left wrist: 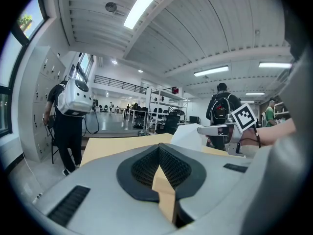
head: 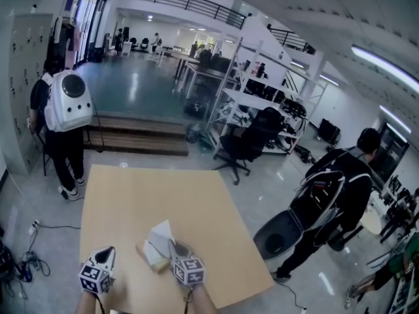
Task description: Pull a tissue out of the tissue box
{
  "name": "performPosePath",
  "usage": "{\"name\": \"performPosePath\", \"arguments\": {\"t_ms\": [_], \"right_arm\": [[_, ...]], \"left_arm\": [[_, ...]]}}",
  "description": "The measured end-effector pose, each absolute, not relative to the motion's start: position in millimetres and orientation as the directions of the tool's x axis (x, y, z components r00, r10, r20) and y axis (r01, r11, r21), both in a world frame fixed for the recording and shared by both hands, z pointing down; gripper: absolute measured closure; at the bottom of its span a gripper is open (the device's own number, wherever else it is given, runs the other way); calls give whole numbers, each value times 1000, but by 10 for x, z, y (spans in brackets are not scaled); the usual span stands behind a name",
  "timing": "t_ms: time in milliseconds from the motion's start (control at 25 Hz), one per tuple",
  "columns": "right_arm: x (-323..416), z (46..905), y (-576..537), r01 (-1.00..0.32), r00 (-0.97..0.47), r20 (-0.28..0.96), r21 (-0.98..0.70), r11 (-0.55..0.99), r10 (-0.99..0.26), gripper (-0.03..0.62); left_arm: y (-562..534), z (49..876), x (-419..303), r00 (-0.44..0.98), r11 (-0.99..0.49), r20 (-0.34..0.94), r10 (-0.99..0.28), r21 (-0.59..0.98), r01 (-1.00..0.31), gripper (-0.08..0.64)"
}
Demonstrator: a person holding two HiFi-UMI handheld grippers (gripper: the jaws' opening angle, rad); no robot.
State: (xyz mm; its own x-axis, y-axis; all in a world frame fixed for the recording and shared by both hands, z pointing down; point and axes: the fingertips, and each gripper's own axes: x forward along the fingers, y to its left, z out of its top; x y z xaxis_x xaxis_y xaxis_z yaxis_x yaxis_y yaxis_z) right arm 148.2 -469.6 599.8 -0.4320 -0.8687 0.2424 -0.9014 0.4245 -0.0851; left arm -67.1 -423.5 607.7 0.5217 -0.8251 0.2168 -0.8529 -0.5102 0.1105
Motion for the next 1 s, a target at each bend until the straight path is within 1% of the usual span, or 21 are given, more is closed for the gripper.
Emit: {"name": "performPosePath", "arguments": {"t_ms": [480, 1000], "right_arm": [[1403, 6054, -4783, -908, -419, 231, -104, 406, -878, 586], [1637, 5905, -4331, -915, -403, 212, -124, 385, -890, 586]], "left_arm": [[-4324, 6148, -796, 524, -515, 200, -828, 99, -852, 552], [-4097, 5947, -540, 550, -543, 180, -815, 90, -835, 552]]}}
